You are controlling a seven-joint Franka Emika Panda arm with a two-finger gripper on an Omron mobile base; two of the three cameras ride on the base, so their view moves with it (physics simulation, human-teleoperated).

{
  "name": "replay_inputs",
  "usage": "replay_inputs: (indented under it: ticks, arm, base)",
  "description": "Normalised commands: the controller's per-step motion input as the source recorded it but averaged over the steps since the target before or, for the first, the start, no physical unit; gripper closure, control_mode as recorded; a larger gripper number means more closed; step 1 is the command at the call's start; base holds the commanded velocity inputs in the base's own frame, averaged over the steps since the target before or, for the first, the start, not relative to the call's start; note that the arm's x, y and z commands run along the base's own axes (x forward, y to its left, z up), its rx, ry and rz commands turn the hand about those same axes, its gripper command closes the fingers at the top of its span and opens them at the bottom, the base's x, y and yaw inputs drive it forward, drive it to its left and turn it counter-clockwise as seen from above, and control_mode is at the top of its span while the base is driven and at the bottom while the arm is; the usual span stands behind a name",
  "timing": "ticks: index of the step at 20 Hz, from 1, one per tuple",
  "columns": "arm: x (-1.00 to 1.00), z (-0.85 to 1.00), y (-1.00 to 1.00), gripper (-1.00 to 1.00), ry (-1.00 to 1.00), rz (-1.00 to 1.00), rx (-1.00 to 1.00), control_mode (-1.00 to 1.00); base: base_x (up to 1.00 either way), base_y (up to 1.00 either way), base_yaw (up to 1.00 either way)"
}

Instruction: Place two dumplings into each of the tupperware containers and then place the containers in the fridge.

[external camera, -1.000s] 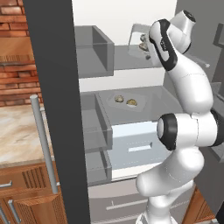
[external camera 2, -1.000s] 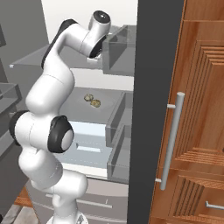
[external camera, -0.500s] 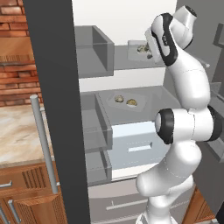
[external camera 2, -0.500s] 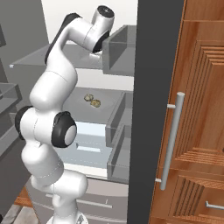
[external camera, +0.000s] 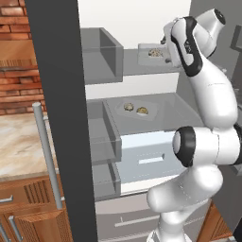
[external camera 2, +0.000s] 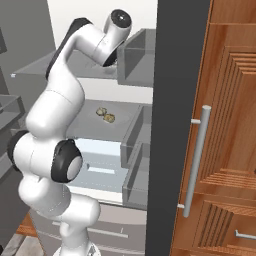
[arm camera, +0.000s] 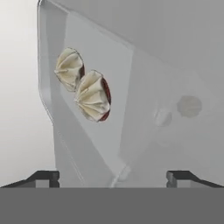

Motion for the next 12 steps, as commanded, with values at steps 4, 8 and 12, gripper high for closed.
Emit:
replay_inputs:
  ticks: [4, 8, 12]
  arm:
    - [-0.99, 0.07, 0.17, -1.00, -0.14, -0.12, -0.07, -1.00]
    - [-1.00, 0.02, 0.28, -1.00, 0.00, -0.08, -0.09, -1.00]
    - [-1.00, 0.00, 0.20, -1.00, 0.06, -0.01, -0.07, -1.00]
  base:
    - [0.00, 0.00, 0.00]
    - [0.00, 0.00, 0.00]
    - [0.00, 0.00, 0.00]
